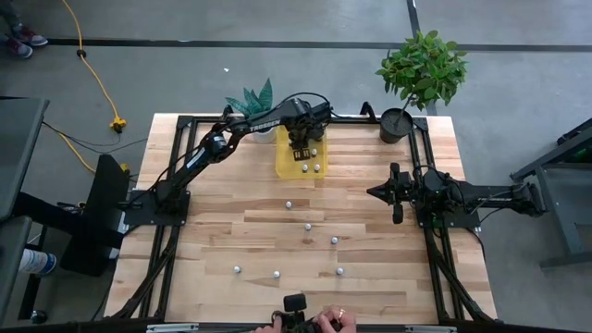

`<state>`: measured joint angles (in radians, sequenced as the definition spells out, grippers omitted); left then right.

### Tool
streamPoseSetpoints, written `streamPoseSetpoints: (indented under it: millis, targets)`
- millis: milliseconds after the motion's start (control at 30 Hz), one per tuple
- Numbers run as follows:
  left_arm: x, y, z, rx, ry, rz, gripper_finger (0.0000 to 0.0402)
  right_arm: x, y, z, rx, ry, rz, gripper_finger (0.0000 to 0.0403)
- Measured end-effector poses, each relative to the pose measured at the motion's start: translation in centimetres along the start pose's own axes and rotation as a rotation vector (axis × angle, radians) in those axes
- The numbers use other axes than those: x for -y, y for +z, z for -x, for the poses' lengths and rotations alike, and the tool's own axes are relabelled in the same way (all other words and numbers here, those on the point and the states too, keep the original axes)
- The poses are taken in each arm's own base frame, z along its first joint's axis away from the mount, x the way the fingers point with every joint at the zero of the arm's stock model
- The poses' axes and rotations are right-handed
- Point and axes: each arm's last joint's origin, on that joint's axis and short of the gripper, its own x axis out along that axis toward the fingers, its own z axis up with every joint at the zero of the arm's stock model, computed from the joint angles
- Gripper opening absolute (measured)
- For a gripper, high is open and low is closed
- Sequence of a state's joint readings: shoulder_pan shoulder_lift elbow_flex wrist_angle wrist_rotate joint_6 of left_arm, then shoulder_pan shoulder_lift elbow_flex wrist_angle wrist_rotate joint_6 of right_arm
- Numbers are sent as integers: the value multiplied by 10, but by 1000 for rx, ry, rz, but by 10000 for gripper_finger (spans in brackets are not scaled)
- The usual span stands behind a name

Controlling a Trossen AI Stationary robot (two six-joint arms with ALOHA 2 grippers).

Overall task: Pick & Place food coloring
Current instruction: Put the small black food coloring bottle into the yellow bin, then put the small purple food coloring bottle into the yellow bin

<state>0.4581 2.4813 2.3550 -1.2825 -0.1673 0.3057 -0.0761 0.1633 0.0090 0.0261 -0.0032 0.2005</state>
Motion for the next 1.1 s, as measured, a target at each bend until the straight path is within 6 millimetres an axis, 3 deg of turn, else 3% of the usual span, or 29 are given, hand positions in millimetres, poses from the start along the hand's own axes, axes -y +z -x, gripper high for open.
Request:
streamPoseSetpoints:
  millis: [433,833,1100]
  targets:
    - [-2,-2,6,-7,33,-2,183,0,0,0,0,0,0,0]
    - [-11,-16,69,96,54,-5,194,0,0,0,1,0,0,0]
    - [8,-28,126,226,-47,-164,194,0,0,0,0,0,0,0]
